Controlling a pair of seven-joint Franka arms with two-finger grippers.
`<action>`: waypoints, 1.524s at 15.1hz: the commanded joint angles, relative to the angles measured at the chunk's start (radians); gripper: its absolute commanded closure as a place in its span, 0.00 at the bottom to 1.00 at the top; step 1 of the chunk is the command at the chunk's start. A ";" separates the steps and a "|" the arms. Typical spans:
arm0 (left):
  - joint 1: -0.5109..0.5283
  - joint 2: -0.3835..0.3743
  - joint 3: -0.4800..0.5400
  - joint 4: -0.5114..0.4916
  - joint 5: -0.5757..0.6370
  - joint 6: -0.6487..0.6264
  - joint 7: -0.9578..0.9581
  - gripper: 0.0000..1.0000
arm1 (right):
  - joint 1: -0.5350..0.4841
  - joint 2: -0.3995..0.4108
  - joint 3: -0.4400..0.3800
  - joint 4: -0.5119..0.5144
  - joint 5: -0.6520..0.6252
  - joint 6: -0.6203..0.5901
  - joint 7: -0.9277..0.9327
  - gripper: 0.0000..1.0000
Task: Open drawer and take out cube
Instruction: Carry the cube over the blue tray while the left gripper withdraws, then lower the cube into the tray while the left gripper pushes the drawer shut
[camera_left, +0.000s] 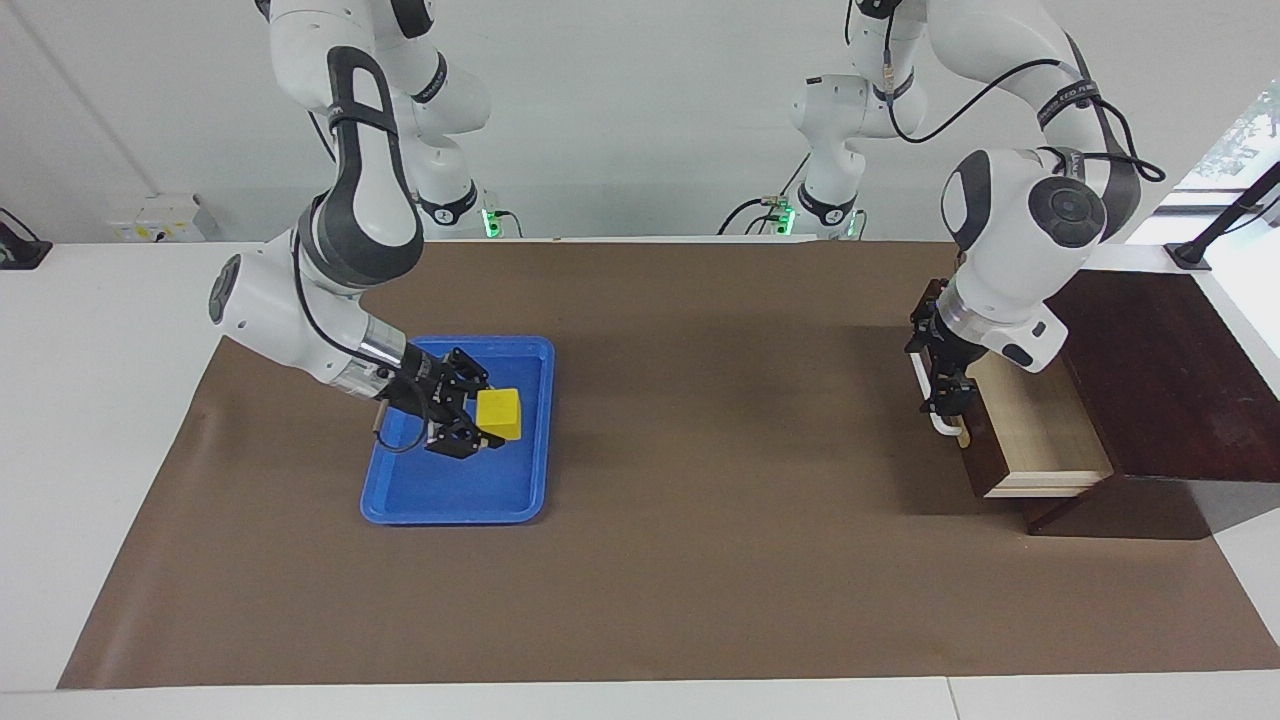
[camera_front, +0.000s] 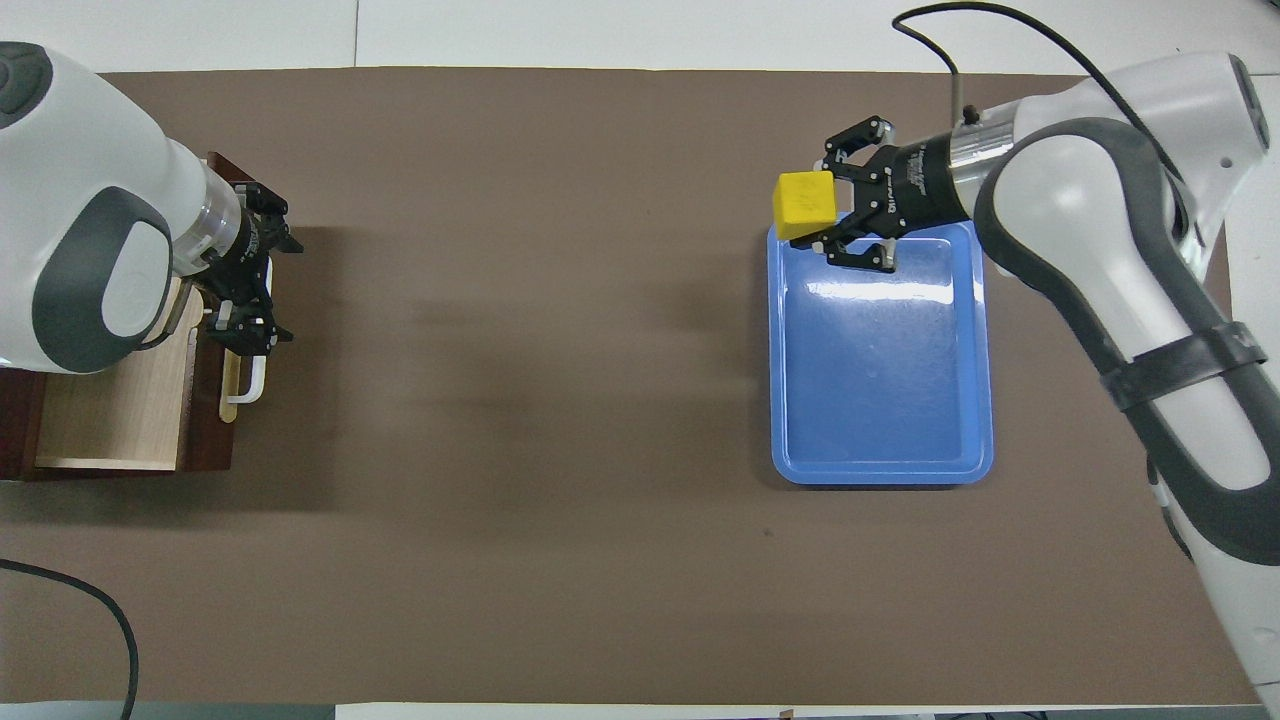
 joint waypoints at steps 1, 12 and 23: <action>0.053 -0.062 -0.008 -0.110 0.012 0.083 0.077 0.00 | -0.041 -0.111 0.010 -0.237 -0.009 0.077 -0.204 1.00; 0.206 -0.067 -0.006 -0.106 0.063 0.099 0.289 0.00 | -0.179 -0.153 0.007 -0.444 -0.011 0.084 -0.456 1.00; 0.305 -0.067 -0.009 -0.089 0.063 0.138 0.387 0.00 | -0.193 -0.116 0.006 -0.458 -0.012 0.094 -0.396 1.00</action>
